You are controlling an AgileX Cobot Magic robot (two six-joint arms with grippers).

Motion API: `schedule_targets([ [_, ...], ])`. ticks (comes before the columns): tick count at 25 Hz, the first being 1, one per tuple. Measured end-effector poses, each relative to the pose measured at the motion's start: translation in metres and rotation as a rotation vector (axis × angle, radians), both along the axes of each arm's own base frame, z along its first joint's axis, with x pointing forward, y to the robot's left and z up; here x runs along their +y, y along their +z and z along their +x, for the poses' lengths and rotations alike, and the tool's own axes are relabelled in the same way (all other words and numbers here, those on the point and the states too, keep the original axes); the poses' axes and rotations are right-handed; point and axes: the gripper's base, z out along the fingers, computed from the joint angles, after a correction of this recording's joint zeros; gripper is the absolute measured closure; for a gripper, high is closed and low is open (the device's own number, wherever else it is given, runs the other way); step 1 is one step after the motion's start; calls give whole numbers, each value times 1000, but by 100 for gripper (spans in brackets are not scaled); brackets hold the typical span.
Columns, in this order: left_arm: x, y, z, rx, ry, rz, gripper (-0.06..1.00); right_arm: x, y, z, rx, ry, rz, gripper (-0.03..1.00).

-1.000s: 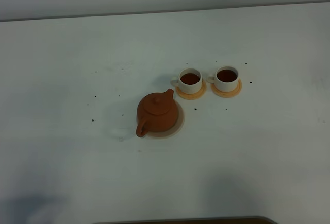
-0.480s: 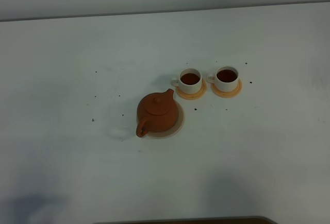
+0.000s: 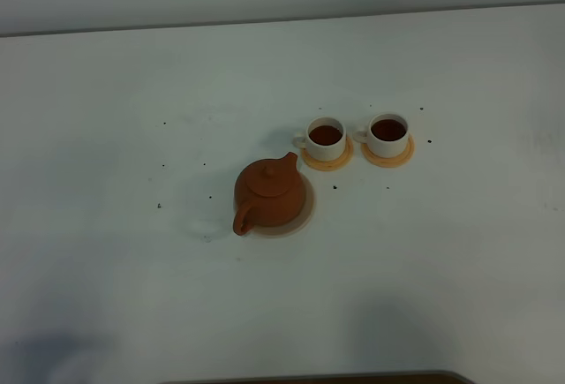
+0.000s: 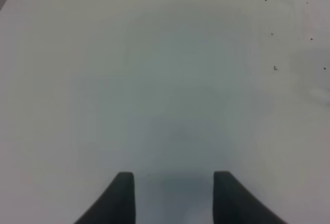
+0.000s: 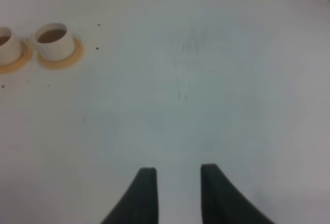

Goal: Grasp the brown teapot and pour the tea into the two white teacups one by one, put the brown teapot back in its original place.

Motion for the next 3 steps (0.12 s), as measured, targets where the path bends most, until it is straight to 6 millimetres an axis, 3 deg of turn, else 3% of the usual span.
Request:
schedule_targets([
  [3, 0, 0, 0, 0, -1, 1, 55, 0, 0, 0, 0, 0, 0, 73],
])
